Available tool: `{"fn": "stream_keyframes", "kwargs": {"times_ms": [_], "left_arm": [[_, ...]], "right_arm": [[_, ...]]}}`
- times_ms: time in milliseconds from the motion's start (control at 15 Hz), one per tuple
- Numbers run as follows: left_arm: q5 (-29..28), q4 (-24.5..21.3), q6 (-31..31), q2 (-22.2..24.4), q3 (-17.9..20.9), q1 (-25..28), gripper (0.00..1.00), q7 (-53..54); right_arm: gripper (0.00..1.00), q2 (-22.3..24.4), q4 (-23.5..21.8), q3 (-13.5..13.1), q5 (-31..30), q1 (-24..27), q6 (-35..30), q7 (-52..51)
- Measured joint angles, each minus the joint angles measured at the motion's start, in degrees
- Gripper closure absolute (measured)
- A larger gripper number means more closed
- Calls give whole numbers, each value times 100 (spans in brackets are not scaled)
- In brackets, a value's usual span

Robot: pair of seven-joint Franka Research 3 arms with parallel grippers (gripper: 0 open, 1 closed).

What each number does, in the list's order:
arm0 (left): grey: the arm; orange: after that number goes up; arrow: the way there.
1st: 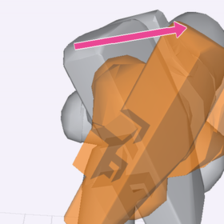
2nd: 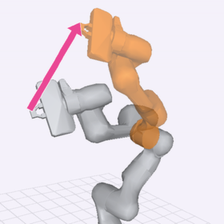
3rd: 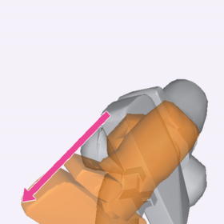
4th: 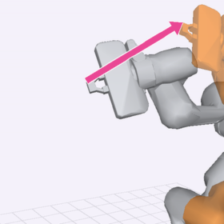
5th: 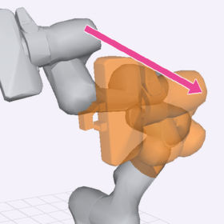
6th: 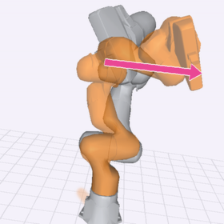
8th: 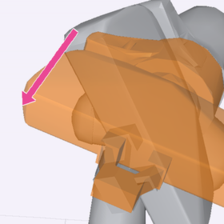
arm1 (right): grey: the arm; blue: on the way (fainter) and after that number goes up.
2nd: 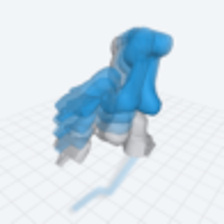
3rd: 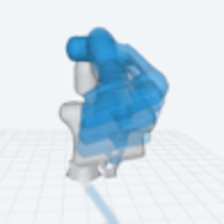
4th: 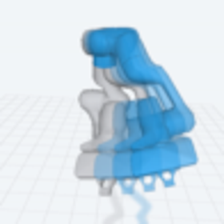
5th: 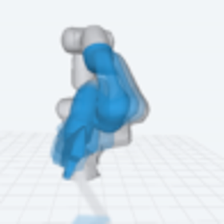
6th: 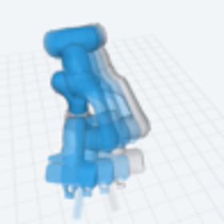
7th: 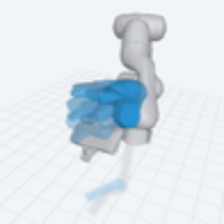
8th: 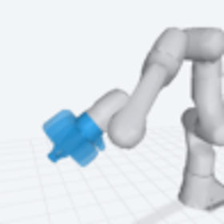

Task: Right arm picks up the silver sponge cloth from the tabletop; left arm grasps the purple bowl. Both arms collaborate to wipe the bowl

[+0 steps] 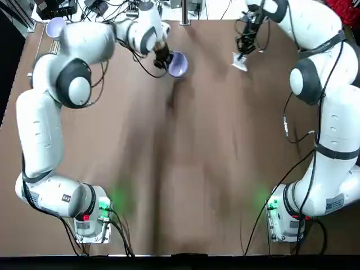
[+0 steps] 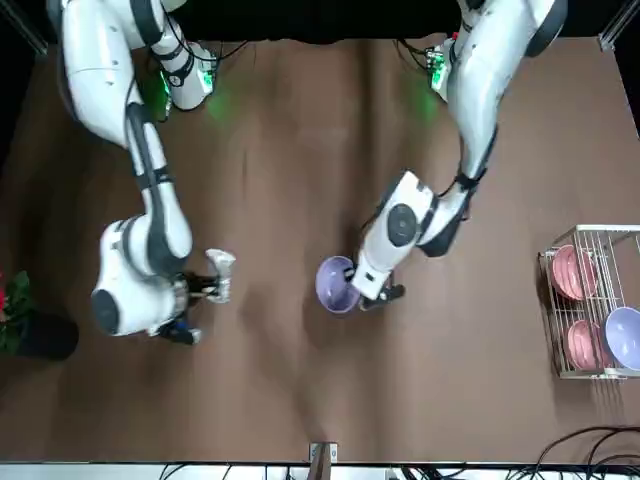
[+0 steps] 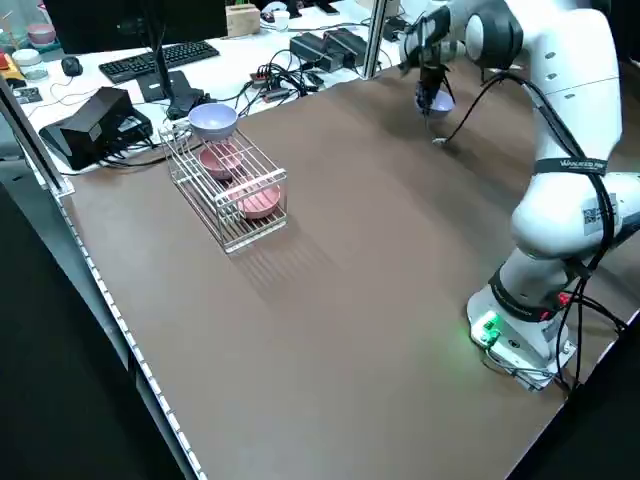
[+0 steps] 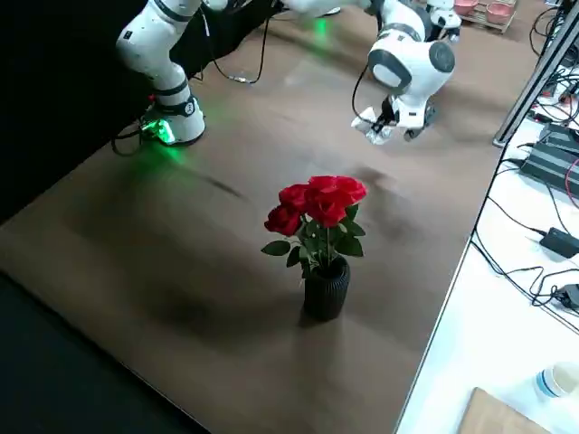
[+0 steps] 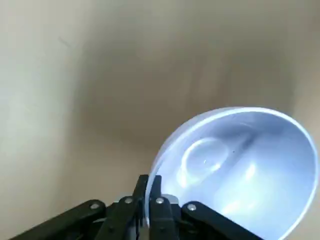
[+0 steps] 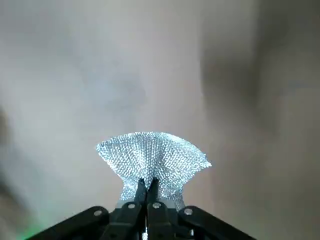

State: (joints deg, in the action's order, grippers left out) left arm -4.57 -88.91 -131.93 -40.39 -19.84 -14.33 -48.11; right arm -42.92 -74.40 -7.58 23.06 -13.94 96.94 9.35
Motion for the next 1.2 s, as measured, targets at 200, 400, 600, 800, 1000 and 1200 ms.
{"fn": "stream_keyframes", "kwargs": {"times_ms": [200, 400, 600, 800, 1000, 1200], "left_arm": [[-13, -353, 211, 547, 5, 681, 95, 691], [-19, -784, 227, 904, 12, 1382, 95, 1531], [-265, -1111, 223, 1073, 12, 1978, 95, 2207], [-466, -1332, 117, 1117, 3, 2518, 95, 2844], [-465, -1610, 21, 1075, -39, 3368, 95, 4089], [-391, -1670, -28, 976, -179, 3630, 95, 4290]], "right_arm": [[98, -34, -65, -7, -440, 669, -370, -853], [98, -108, -223, 0, -855, 1121, -420, -1343], [98, -278, -352, 2, -968, 1258, -405, -1408], [98, -445, -359, 3, -1085, 1312, -354, -1440], [98, -481, -358, 3, -1311, 1402, -350, -1655], [97, -520, -359, 4, -1452, 1439, -323, -1822]]}}
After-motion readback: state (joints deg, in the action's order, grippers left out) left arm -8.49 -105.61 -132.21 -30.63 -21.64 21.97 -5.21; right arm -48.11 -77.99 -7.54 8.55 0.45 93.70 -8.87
